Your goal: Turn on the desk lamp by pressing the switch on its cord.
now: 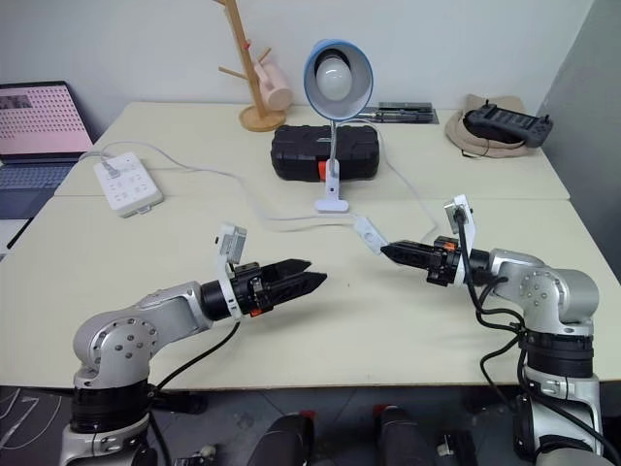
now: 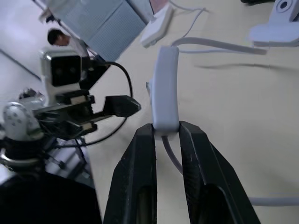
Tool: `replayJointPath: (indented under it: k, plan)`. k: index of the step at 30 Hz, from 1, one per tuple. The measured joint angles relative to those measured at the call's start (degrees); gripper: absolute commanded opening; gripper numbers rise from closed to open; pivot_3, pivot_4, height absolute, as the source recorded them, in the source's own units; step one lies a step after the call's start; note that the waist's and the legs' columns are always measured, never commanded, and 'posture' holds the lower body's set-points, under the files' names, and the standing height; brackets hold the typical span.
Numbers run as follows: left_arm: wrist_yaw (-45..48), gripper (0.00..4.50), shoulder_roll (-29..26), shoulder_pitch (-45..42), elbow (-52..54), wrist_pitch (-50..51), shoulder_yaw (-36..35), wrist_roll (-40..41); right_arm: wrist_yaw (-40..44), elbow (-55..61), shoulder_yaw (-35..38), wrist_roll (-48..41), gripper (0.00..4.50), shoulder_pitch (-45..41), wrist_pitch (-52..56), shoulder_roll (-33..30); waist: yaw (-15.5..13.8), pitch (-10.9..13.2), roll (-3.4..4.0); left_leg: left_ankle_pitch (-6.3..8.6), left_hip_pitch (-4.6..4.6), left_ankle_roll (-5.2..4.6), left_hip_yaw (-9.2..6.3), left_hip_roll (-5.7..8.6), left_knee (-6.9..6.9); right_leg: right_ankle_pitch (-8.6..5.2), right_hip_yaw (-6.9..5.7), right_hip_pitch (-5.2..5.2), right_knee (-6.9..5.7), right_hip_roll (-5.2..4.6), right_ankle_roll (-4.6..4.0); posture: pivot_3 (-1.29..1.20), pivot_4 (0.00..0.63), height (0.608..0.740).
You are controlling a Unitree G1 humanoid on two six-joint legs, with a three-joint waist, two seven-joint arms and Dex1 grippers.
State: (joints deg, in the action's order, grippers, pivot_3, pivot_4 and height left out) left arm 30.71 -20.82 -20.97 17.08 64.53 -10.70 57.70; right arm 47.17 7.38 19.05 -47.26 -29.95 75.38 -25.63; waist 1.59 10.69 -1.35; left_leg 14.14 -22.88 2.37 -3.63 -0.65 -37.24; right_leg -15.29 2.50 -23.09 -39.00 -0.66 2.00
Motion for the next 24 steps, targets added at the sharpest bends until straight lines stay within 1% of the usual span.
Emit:
replayJointPath:
  k: [1, 2, 3, 6, 13, 15, 20, 24]
  plan:
    - [-1.28, 4.50, 1.35, -0.99, -0.69, 0.83, -0.80, 2.00, -1.42, 0.36, 2.00, -1.70, 0.36, 0.03, 1.95, 0.92, -0.01, 0.00, 0.00, 0.00, -0.01, 0.00, -0.01, -0.01, 0.00, 0.00, -0.01, 0.00, 0.00, 0.00, 0.00, 0.00, 0.150, 0.740]
    - [-4.19, 4.50, 4.05, -3.56, -2.67, 3.14, -2.25, 8.70, -4.48, 0.98, 5.72, -5.84, 0.36, 0.00, 6.18, 3.30, 0.00, 0.00, 0.00, 0.00, -0.02, 0.00, -0.01, -0.01, 0.00, 0.00, -0.01, 0.00, 0.00, 0.02, 0.00, 0.00, 0.150, 0.740]
    - [-4.51, 4.50, 4.45, -3.92, -2.87, 3.50, -2.37, 10.05, -4.84, 1.08, 6.13, -6.47, 0.36, 0.00, 6.78, 3.67, 0.00, 0.00, 0.00, 0.00, -0.02, 0.00, 0.00, -0.02, 0.00, 0.00, -0.01, 0.00, 0.00, 0.02, 0.00, 0.00, 0.150, 0.740]
    - [-7.48, 4.50, 6.21, -5.37, -4.44, 6.16, -2.55, 19.00, -8.63, 1.63, 9.61, -11.79, 0.36, -0.04, 11.69, 5.68, 0.23, -0.01, 0.01, 0.00, -0.01, -0.01, 0.06, -0.02, 0.05, 0.00, 0.05, -0.03, 0.00, 0.02, 0.00, 0.00, 0.150, 0.740]
    - [-16.10, 4.50, 7.73, -6.70, -8.49, 5.56, -2.32, 30.85, -17.19, 3.55, 12.79, -20.89, 0.36, -0.53, 16.23, 8.11, 0.23, -0.01, 0.01, 0.00, -0.01, -0.01, 0.08, -0.03, 0.04, 0.00, 0.09, -0.05, 0.01, 0.08, 0.00, 0.00, 0.150, 0.740]
    - [-16.51, 4.50, 7.73, -6.69, -8.50, 5.26, -2.09, 31.52, -17.73, 3.55, 13.15, -21.91, 0.36, -0.55, 16.33, 8.10, 0.24, -0.01, 0.01, 0.00, -0.01, -0.01, 0.12, -0.02, 0.05, 0.00, 0.11, -0.06, 0.03, 0.07, 0.00, 0.00, 0.150, 0.740]
    - [-17.78, 4.50, 7.93, -6.26, -9.10, 4.09, 0.03, 32.49, -22.70, 3.54, 13.30, -29.89, 0.36, -0.51, 16.17, 7.42, 0.23, -0.01, 0.01, 0.00, -0.01, -0.01, 0.15, -0.02, 0.07, 0.00, 0.13, -0.07, 0.04, 0.07, 0.00, 0.00, 0.150, 0.740]
    - [-17.72, 4.50, 7.83, -6.26, -9.66, 3.46, 0.99, 32.49, -26.45, 3.51, 11.63, -35.74, 0.36, 0.00, 14.28, 5.21, 0.23, -0.01, 0.01, 0.00, -0.01, -0.01, 0.16, -0.02, 0.06, -0.01, 0.14, -0.06, 0.04, 0.08, 0.00, 0.00, 0.150, 0.740]
